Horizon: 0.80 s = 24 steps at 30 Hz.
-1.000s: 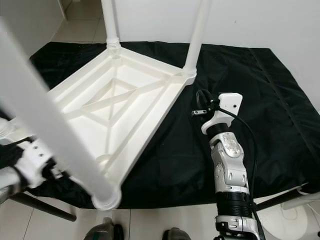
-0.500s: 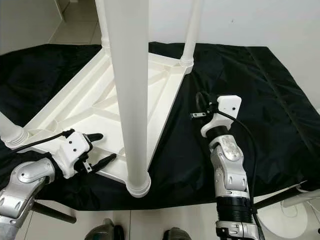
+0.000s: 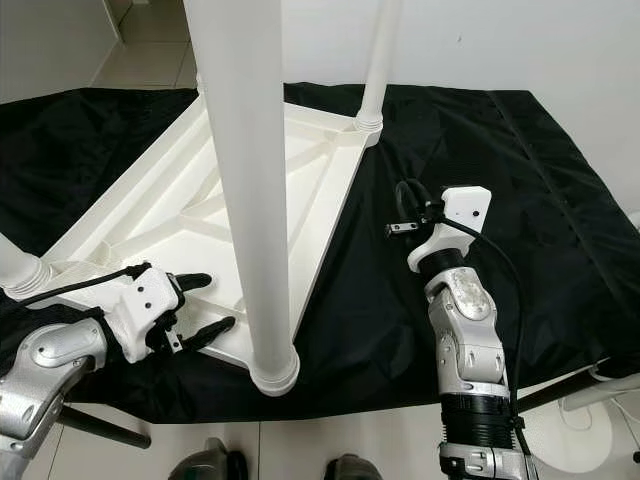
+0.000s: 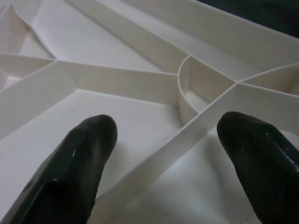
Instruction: Building children table
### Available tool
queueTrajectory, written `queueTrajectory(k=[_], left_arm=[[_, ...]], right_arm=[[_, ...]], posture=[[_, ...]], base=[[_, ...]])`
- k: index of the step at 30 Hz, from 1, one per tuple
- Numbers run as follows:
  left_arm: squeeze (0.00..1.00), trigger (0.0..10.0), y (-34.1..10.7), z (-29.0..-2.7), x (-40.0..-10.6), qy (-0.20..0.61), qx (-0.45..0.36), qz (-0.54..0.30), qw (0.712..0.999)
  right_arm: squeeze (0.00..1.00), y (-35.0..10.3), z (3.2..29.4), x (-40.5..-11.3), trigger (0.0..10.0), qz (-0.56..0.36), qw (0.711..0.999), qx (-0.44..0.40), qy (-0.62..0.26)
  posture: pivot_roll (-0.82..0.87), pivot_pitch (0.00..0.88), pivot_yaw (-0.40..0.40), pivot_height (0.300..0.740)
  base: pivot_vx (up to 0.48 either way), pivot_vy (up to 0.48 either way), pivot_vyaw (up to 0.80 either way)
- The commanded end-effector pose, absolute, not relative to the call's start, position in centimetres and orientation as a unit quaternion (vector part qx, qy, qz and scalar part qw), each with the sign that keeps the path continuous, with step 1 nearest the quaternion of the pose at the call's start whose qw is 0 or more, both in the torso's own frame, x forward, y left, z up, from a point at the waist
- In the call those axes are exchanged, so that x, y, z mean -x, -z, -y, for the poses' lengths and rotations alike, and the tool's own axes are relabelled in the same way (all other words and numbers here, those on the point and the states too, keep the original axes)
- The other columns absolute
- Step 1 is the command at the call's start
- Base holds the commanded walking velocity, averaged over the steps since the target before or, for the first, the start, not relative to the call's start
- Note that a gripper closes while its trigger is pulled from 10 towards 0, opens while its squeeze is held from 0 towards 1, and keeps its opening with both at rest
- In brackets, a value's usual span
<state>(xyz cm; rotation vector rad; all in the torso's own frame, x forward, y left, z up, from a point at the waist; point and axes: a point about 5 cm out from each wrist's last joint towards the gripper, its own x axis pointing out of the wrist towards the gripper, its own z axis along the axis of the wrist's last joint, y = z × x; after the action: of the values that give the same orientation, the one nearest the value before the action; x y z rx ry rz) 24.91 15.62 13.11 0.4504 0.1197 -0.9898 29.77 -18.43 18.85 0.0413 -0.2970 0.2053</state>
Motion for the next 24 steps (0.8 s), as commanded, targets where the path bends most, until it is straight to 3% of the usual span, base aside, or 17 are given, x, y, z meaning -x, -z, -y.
queueTrajectory(k=[1, 21, 22, 23, 24], left_arm=[[0.00, 10.0, -11.9, -15.6, -24.5, 0.481, -0.211, -0.096, 0.845], [0.00, 10.0, -12.5, -18.9, -27.3, 0.491, -0.257, -0.178, 0.813], [0.00, 8.5, -12.8, -19.0, -27.4, 0.494, -0.257, -0.171, 0.813], [0.00, 8.5, -12.8, -19.0, -27.4, 0.494, -0.257, -0.171, 0.813], [0.00, 4.8, -13.1, -19.2, -27.4, 0.498, -0.251, -0.170, 0.813]], right_arm=[[0.00, -18.5, 18.1, -29.6, 10.0, 0.139, 0.984, -0.022, -0.109], [0.00, -18.3, 18.2, -28.8, 10.0, 0.133, 0.986, -0.010, -0.104], [0.00, -18.3, 18.3, -28.8, 10.0, 0.133, 0.986, -0.008, -0.103], [0.00, -18.3, 18.3, -28.8, 10.0, 0.133, 0.986, -0.008, -0.103], [0.00, -18.3, 18.3, -28.8, 10.0, 0.133, 0.986, -0.007, -0.103]], posture=[[-0.03, 0.081, 0.016, 0.740], [-0.05, 0.098, 0.048, 0.740], [-0.05, 0.095, 0.049, 0.740], [-0.05, 0.095, 0.049, 0.740], [-0.05, 0.095, 0.049, 0.740]], base=[[0.000, 0.000, 0.00], [0.000, 0.000, 0.00], [0.000, 0.000, 0.00], [0.000, 0.000, 0.00], [0.000, 0.000, 0.00]])
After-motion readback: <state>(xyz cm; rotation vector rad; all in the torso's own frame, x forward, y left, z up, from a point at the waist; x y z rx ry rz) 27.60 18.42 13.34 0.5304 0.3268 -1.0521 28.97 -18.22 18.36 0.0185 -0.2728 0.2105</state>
